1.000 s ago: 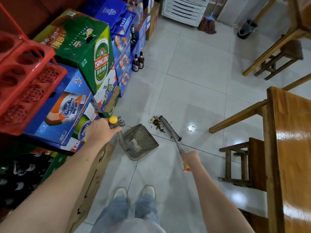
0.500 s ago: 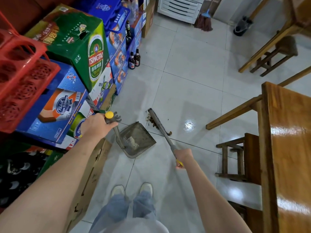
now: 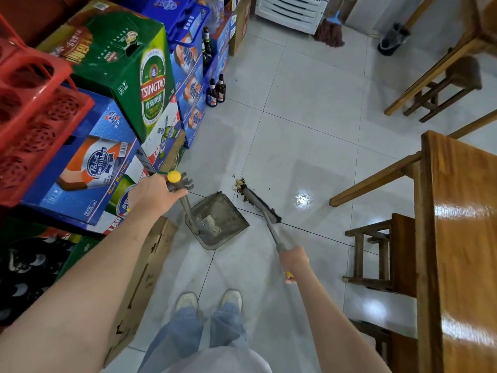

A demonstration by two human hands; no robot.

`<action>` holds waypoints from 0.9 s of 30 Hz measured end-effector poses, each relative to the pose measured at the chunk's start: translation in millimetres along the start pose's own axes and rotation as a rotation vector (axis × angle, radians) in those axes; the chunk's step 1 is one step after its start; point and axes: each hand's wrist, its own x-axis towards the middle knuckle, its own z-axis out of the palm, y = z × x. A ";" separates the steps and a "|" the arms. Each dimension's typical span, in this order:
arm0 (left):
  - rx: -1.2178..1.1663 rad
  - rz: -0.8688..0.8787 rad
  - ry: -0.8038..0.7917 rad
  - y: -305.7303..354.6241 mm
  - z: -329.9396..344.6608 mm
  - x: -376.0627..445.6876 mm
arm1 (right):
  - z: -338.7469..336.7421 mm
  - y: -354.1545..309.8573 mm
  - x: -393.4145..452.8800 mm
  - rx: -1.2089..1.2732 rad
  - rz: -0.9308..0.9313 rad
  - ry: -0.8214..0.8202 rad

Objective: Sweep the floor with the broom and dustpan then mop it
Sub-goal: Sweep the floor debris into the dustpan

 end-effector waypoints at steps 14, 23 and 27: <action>0.010 -0.020 0.015 6.7 -1.2 1.1 | -4.0 13.2 29.3 -0.133 -0.088 0.053; -0.027 -0.019 0.021 5.9 3.3 2.4 | -5.3 47.4 11.8 -0.128 -0.134 0.130; -0.032 -0.011 0.014 14.0 9.6 2.1 | -22.2 29.0 12.9 -0.138 -0.144 0.166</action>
